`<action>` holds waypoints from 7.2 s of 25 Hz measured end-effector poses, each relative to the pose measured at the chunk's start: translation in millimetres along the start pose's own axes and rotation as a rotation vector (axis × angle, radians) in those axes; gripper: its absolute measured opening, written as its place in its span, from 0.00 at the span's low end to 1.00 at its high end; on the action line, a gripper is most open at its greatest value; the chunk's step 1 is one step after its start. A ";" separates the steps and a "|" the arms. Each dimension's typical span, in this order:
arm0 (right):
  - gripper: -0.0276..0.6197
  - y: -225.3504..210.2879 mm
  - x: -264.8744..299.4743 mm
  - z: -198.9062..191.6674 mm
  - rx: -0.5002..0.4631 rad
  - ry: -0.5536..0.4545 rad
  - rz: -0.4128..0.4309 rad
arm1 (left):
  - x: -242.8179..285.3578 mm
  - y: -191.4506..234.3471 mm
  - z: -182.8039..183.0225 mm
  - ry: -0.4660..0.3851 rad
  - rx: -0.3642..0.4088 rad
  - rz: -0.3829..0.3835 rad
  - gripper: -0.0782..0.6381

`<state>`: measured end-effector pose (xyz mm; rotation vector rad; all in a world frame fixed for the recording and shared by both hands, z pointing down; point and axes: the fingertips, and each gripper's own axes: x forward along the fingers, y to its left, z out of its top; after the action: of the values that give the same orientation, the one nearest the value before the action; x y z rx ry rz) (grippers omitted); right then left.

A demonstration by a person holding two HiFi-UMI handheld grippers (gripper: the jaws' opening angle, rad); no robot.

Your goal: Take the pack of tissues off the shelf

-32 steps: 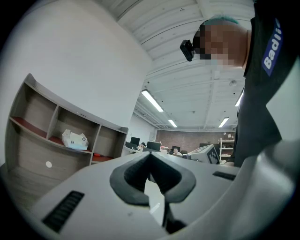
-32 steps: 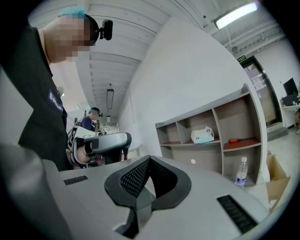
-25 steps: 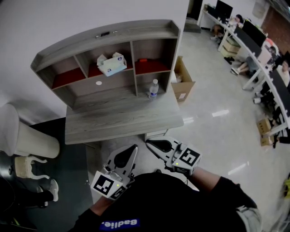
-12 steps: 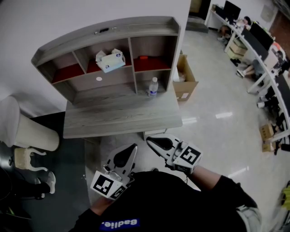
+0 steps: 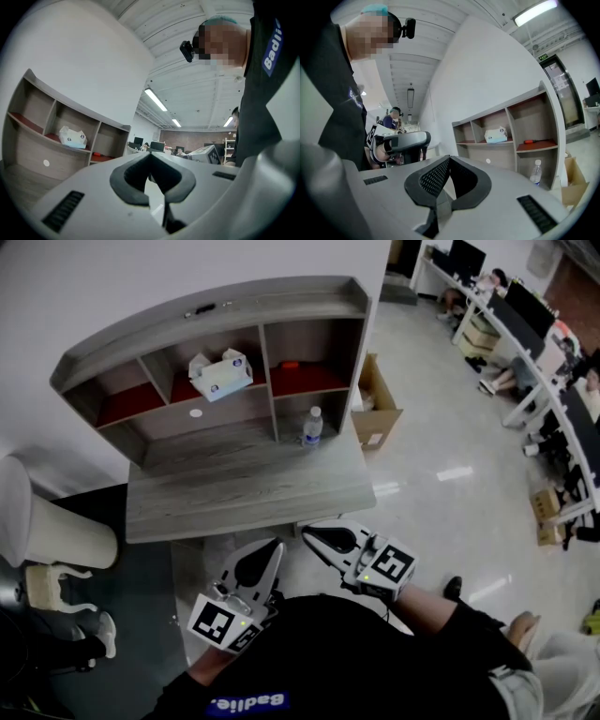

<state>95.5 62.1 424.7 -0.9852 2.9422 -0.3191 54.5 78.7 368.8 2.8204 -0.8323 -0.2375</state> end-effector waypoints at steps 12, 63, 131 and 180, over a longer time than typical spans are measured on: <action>0.09 -41.2 93.6 18.7 -0.023 -0.001 -0.080 | 11.6 103.6 29.8 -0.002 -0.012 -0.075 0.11; 0.37 -229.6 266.7 48.0 -0.698 0.327 -0.079 | 70.0 248.0 48.6 -0.032 -0.061 0.085 0.11; 0.14 -218.9 255.4 66.7 -0.737 0.307 -0.246 | 41.1 234.8 56.6 -0.040 -0.029 0.097 0.11; 0.13 -143.7 207.2 70.6 -0.227 0.006 -0.094 | 42.8 227.3 52.7 -0.024 -0.029 0.041 0.11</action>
<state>21.1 -186.9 393.4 -1.1504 2.9924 0.0127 -39.0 -139.4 365.1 2.7755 -0.8835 -0.2757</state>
